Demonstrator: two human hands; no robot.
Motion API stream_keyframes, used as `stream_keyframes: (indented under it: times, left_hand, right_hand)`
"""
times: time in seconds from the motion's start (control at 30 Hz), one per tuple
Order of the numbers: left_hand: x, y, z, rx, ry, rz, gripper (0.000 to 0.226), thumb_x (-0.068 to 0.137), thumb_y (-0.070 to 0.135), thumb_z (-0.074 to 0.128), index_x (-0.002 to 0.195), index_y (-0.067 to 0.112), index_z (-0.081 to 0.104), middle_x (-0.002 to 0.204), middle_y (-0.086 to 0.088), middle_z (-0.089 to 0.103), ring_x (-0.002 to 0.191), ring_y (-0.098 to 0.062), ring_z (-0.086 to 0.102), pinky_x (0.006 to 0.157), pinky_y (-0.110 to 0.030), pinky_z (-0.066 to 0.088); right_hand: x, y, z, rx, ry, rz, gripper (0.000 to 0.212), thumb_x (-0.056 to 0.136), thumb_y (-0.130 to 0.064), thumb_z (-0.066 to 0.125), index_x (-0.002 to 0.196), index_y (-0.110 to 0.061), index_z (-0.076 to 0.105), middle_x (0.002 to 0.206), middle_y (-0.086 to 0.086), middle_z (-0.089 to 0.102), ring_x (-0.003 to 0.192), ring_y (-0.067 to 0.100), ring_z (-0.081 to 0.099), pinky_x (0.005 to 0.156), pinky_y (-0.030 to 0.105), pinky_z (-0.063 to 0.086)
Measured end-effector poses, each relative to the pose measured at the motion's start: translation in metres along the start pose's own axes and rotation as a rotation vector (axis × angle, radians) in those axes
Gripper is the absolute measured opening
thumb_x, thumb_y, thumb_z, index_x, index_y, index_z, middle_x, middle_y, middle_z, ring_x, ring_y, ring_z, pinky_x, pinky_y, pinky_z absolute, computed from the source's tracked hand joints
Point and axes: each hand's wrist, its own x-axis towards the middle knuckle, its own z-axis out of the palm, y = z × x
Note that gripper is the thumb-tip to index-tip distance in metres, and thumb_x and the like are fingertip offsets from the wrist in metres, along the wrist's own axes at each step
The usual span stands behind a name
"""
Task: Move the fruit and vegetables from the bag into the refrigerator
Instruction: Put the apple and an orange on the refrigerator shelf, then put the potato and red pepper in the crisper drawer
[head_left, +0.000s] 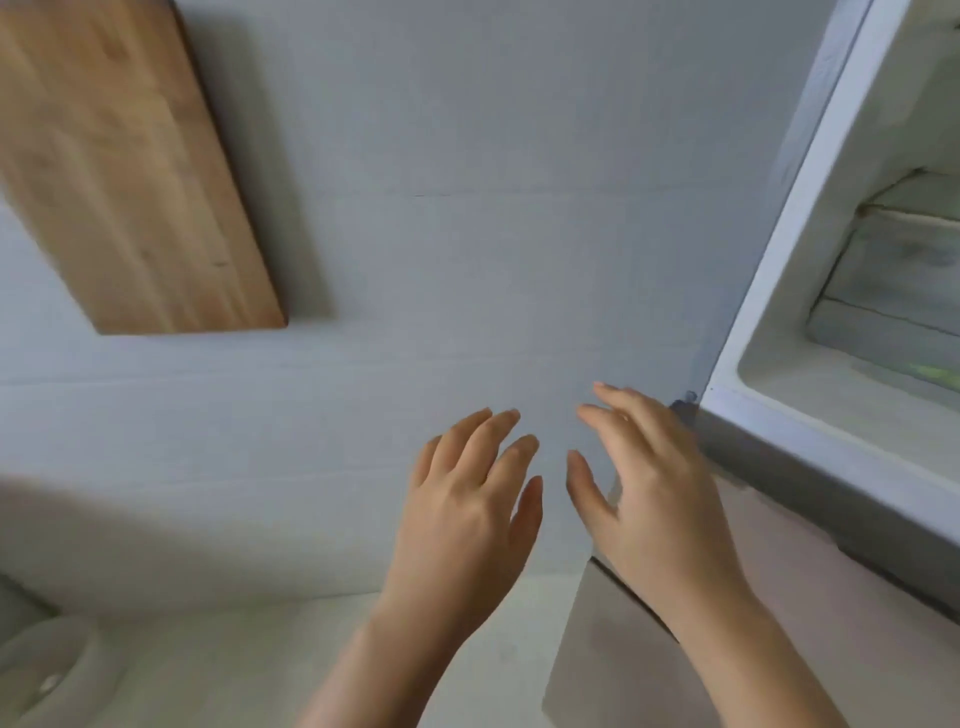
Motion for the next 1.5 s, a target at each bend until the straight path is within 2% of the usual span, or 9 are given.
stream_keyframes:
  times: [0.27,0.47,0.7,0.8,1.0,1.23,1.5]
  left_hand:
    - [-0.088,-0.048,-0.110,0.233,0.099,-0.295,0.030,0.086,0.024,0.048,0.106,0.010,0.065,0.120,-0.006,0.062,0.114,-0.026,0.054,0.093,-0.031,0.034]
    - [-0.169,-0.081,-0.198,0.363,0.249,-0.462,0.028,0.086,0.023,0.048,0.104,0.009,0.065,0.116,-0.006,0.064,0.112,-0.025,0.055,0.092,-0.034,0.038]
    - [-0.306,-0.128,-0.325,0.547,0.323,-0.622,0.025,0.083,0.020,0.051,0.101,0.011,0.065,0.113,-0.004,0.065,0.111,-0.023,0.053,0.092,-0.034,0.038]
    - [-0.372,-0.145,-0.387,0.640,0.349,-0.718,0.028,0.085,0.024,0.048,0.102,0.010,0.066,0.112,-0.004,0.065,0.111,-0.023,0.055,0.093,-0.034,0.037]
    - [-0.481,-0.159,-0.484,0.807,0.397,-0.882,0.029,0.085,0.025,0.047,0.100,0.010,0.067,0.112,-0.005,0.066,0.109,-0.022,0.054,0.093,-0.034,0.037]
    - [-0.552,-0.181,-0.543,0.940,0.468,-1.004,0.029,0.084,0.023,0.049,0.102,0.009,0.067,0.112,-0.004,0.066,0.106,-0.025,0.059,0.092,-0.037,0.041]
    - [-0.582,-0.256,-0.584,1.081,0.521,-1.065,0.029,0.083,0.023,0.050,0.101,0.009,0.067,0.110,-0.006,0.066,0.104,-0.023,0.058,0.088,-0.037,0.043]
  right_hand:
    - [-0.011,-0.126,0.030,0.260,-0.074,-0.251,0.041,0.084,-0.033,0.042,0.109,-0.006,0.062,0.116,0.012,0.062,0.107,0.028,0.056,0.088,0.039,0.045]
    - [-0.028,-0.240,0.035,0.428,-0.076,-0.411,0.040,0.084,-0.030,0.042,0.107,-0.005,0.062,0.114,0.013,0.062,0.107,0.025,0.052,0.089,0.038,0.044]
    - [-0.094,-0.426,0.041,0.638,-0.129,-0.592,0.039,0.083,-0.028,0.044,0.105,-0.004,0.064,0.108,0.012,0.065,0.101,0.030,0.060,0.089,0.037,0.042]
    - [-0.135,-0.515,0.041,0.729,-0.182,-0.674,0.039,0.082,-0.029,0.044,0.106,-0.005,0.064,0.109,0.011,0.066,0.103,0.031,0.060,0.088,0.045,0.046]
    - [-0.211,-0.654,0.034,0.888,-0.312,-0.789,0.040,0.081,-0.030,0.043,0.107,-0.008,0.064,0.111,0.008,0.066,0.107,0.030,0.058,0.091,0.049,0.045]
    - [-0.248,-0.755,0.040,0.972,-0.403,-0.922,0.040,0.081,-0.032,0.043,0.106,-0.009,0.064,0.112,0.007,0.066,0.106,0.027,0.059,0.092,0.050,0.045]
    - [-0.245,-0.866,0.085,1.083,-0.444,-1.034,0.041,0.080,-0.033,0.042,0.105,-0.008,0.065,0.109,0.009,0.066,0.098,0.030,0.062,0.089,0.051,0.047]
